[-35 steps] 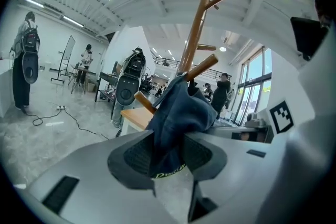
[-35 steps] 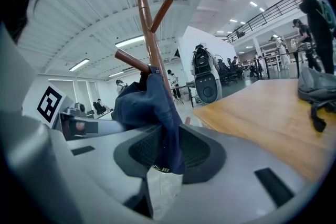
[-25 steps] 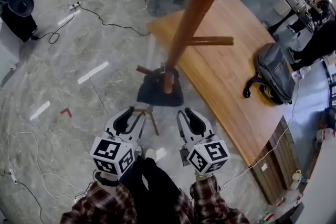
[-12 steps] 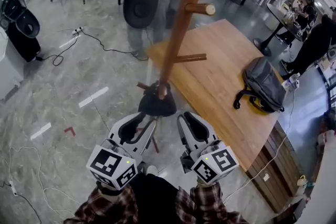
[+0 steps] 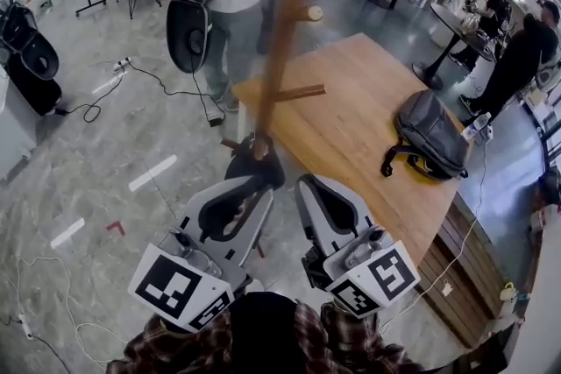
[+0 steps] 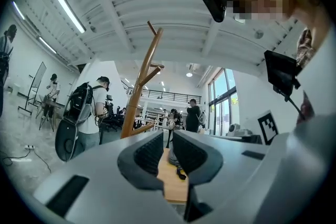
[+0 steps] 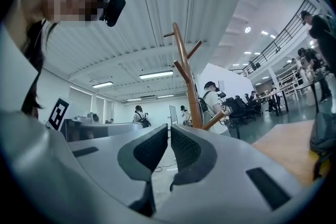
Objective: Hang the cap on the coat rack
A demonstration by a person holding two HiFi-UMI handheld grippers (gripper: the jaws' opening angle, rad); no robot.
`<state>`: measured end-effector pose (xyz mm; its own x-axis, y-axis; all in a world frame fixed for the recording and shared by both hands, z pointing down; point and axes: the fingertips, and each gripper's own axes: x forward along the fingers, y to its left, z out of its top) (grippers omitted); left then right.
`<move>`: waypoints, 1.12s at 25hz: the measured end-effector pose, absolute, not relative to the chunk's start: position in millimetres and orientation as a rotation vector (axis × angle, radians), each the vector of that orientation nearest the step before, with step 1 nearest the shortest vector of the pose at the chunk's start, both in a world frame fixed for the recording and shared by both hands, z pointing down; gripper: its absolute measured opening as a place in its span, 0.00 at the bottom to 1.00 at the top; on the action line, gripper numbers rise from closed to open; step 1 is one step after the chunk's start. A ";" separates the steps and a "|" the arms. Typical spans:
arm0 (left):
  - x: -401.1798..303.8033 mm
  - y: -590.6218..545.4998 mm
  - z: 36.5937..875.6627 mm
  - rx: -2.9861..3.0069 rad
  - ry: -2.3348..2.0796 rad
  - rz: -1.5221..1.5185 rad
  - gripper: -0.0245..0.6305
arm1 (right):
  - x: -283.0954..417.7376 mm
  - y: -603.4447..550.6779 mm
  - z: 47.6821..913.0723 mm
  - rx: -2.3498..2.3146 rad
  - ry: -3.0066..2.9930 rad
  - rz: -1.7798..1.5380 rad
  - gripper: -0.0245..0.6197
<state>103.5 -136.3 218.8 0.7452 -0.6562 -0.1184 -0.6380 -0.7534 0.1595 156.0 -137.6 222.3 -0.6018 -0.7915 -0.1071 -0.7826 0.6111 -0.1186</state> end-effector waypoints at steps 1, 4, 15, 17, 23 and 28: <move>102.5 -136.0 214.5 2.834 -1.056 -0.259 0.13 | 154.5 -136.4 216.9 -1.313 2.682 -0.076 0.08; 98.4 -134.9 201.7 2.841 -1.065 -0.269 0.07 | 148.1 -133.4 203.0 -1.291 2.687 -0.049 0.06; 96.3 -126.9 190.2 2.851 -1.034 -0.299 0.06 | 138.7 -127.2 193.2 -1.229 2.713 -0.033 0.05; 95.4 -126.4 190.3 2.847 -1.034 -0.301 0.05 | 137.7 -126.3 194.1 -1.225 2.720 -0.039 0.05; 96.7 -126.2 194.7 2.831 -1.031 -0.291 0.05 | 136.4 -125.4 196.0 -1.214 2.729 -0.046 0.05; 97.1 -126.3 197.8 2.824 -1.023 -0.297 0.05 | 135.6 -125.9 199.4 -1.210 2.732 -0.054 0.05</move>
